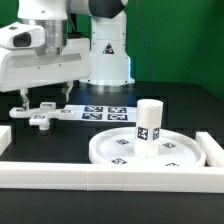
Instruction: Assemble round table
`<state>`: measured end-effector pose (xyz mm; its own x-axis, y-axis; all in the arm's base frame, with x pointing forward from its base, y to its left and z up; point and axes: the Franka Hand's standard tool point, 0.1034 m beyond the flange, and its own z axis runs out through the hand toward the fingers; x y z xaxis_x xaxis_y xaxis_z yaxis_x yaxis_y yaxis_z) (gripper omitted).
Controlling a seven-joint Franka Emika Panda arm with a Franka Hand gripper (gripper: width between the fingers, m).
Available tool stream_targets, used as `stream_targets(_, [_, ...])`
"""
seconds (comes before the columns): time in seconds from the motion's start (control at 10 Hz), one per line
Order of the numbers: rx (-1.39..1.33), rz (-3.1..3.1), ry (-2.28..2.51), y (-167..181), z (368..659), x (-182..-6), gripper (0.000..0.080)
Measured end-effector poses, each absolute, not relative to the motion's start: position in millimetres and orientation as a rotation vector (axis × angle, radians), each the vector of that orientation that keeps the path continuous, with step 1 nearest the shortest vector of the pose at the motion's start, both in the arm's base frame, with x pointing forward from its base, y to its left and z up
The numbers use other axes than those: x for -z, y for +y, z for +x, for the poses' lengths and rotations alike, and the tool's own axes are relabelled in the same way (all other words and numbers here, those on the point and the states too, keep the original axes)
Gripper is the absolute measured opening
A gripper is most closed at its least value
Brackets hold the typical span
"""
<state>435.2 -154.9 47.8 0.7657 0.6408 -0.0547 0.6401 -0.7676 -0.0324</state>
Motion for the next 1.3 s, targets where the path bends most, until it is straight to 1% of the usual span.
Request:
stream_targets(0.6, [-0.103,-2.931,-1.092,-158,430,-43.0,0.0649])
stream_targets(0.9, [-0.126,-2.922,-1.098,-159,425,-34.9,0.0649])
stream_targets(1.3, [-0.141,-2.917,-1.096,-159,422,-30.1,0.0649])
